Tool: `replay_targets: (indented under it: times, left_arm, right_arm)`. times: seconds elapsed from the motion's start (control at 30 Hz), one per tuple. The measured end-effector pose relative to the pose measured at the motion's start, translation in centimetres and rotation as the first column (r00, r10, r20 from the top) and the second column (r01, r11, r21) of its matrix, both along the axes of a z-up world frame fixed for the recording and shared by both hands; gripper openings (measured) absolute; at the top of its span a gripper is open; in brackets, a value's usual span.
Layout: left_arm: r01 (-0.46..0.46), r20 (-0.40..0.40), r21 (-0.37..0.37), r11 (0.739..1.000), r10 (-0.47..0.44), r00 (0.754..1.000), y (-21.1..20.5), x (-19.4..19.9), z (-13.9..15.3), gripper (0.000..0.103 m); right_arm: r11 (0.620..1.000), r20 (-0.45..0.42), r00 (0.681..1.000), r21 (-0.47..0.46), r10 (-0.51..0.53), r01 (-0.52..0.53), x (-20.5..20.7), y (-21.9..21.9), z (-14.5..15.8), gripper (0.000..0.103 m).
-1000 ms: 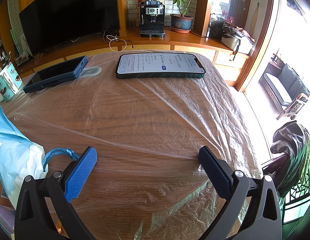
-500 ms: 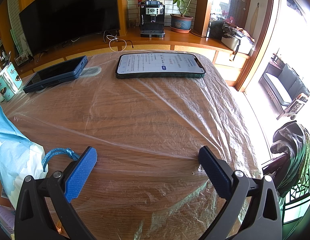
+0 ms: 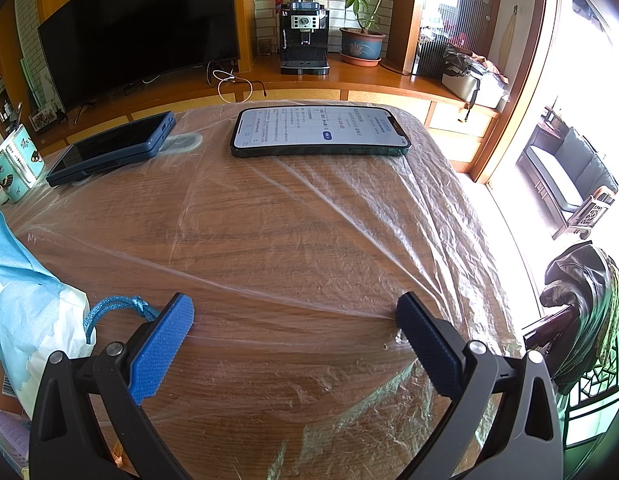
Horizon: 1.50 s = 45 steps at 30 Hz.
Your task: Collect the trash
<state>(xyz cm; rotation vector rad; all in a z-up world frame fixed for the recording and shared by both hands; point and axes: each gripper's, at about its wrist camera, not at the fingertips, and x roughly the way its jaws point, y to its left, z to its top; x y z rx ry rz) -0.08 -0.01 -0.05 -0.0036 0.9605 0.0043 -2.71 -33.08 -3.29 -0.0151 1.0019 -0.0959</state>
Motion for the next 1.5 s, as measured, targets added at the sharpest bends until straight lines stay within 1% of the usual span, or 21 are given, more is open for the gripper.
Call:
replay_targets:
  times: [0.47, 0.53, 0.57, 0.63, 0.67, 0.7, 0.77, 0.83, 0.9, 0.93, 1.0, 1.03, 1.07, 1.1, 1.17, 1.23, 1.27, 1.33, 1.4, 1.43, 1.5]
  left_arm:
    - [-0.002, 0.000, 0.001, 1.000, 0.002, 1.000, 0.0, 0.0, 0.1, 0.102]
    - [0.004, -0.001, 0.006, 1.000, -0.004, 1.000, 0.3, 0.0, 0.2, 0.102]
    - [-0.024, -0.007, 0.022, 0.999, 0.024, 1.000, 1.0, -0.1, 0.3, 0.101]
    - [-0.075, 0.017, 0.045, 0.996, 0.074, 0.997, 2.2, -0.4, 1.1, 0.101]
    - [-0.076, 0.056, 0.030, 0.997, 0.074, 0.996, 3.0, -1.2, 2.3, 0.101]
    - [-0.064, 0.081, 0.017, 0.998, 0.062, 0.995, 3.3, -2.0, 3.3, 0.101]
    - [-0.003, 0.153, 0.006, 1.000, 0.002, 0.988, 3.1, -4.0, 6.1, 0.101]
    - [0.071, 0.202, 0.025, 0.997, -0.075, 0.977, 1.9, -5.8, 8.4, 0.101]
    - [0.179, 0.230, 0.030, 0.983, -0.181, 0.956, -0.4, -7.5, 10.8, 0.101]
    - [0.208, 0.234, 0.027, 0.978, -0.209, 0.950, -1.2, -7.9, 11.4, 0.101]
    - [0.292, 0.228, -0.005, 0.956, -0.283, 0.932, -3.2, -8.8, 12.9, 0.101]
    - [0.314, 0.220, -0.024, 0.949, -0.302, 0.928, -4.0, -9.1, 13.1, 0.101]
    - [0.340, 0.216, -0.058, 0.939, -0.321, 0.922, -4.9, -9.2, 13.6, 0.101]
    - [0.358, 0.215, -0.088, 0.930, -0.333, 0.918, -5.7, -9.3, 13.9, 0.101]
    - [0.387, 0.195, -0.129, 0.913, -0.359, 0.913, -7.5, -9.0, 14.2, 0.101]
    - [0.409, 0.187, -0.124, 0.904, -0.383, 0.905, -9.4, -8.8, 14.1, 0.101]
    - [0.424, 0.177, -0.119, 0.898, -0.401, 0.899, -10.6, -8.7, 14.0, 0.101]
    - [0.434, 0.154, -0.116, 0.893, -0.416, 0.896, -12.1, -8.6, 13.5, 0.101]
    - [0.455, 0.115, -0.130, 0.881, -0.443, 0.889, -13.7, -8.0, 12.5, 0.101]
    - [0.453, 0.092, -0.133, 0.881, -0.445, 0.891, -14.5, -7.5, 11.9, 0.101]
    - [0.444, 0.031, -0.132, 0.886, -0.444, 0.896, -16.0, -5.7, 10.2, 0.101]
  right_arm:
    - [1.000, 0.001, 1.000, 0.002, -0.007, 0.007, -0.1, -0.5, 0.5, 0.099]
    - [1.000, 0.007, 1.000, -0.004, -0.024, 0.024, -0.1, -0.9, 0.7, 0.099]
    - [0.999, 0.017, 0.999, -0.016, -0.037, 0.037, -0.5, -1.0, 1.2, 0.099]
    - [0.999, 0.082, 0.996, -0.035, -0.038, 0.041, -1.9, -1.2, 2.9, 0.099]
    - [0.998, 0.106, 0.994, -0.046, -0.030, 0.035, -2.4, -1.5, 3.5, 0.099]
    - [0.998, 0.155, 0.988, -0.065, -0.005, 0.015, -3.6, -1.3, 5.0, 0.099]
    - [0.997, 0.208, 0.977, -0.071, 0.056, -0.042, -5.6, -0.7, 7.0, 0.099]
    - [0.988, 0.250, 0.956, -0.063, 0.155, -0.144, -8.0, 0.6, 9.0, 0.099]
    - [0.970, 0.271, 0.931, -0.084, 0.245, -0.230, -10.3, 2.2, 10.1, 0.099]
    - [0.956, 0.284, 0.913, -0.102, 0.294, -0.277, -11.5, 3.0, 10.5, 0.099]
    - [0.921, 0.298, 0.872, -0.142, 0.388, -0.362, -14.1, 4.5, 11.1, 0.099]
    - [0.903, 0.301, 0.852, -0.156, 0.429, -0.400, -15.1, 5.3, 11.4, 0.099]
    - [0.886, 0.298, 0.835, -0.166, 0.463, -0.432, -16.4, 6.0, 11.5, 0.099]
    - [0.879, 0.298, 0.827, -0.162, 0.477, -0.449, -17.1, 6.6, 11.6, 0.099]
    - [0.862, 0.299, 0.810, -0.138, 0.505, -0.487, -18.6, 7.3, 11.5, 0.099]
    - [0.836, 0.302, 0.781, -0.146, 0.547, -0.529, -20.4, 8.3, 11.4, 0.099]
    - [0.820, 0.303, 0.763, -0.170, 0.571, -0.547, -21.1, 8.8, 11.2, 0.099]
    - [0.802, 0.282, 0.751, -0.198, 0.597, -0.563, -21.9, 9.5, 10.7, 0.099]
    - [0.780, 0.263, 0.735, -0.198, 0.626, -0.593, -22.4, 10.0, 10.0, 0.099]
    - [0.771, 0.251, 0.729, -0.202, 0.637, -0.604, -22.3, 10.2, 9.7, 0.099]
    - [0.750, 0.232, 0.714, -0.250, 0.661, -0.613, -22.5, 11.1, 9.0, 0.099]
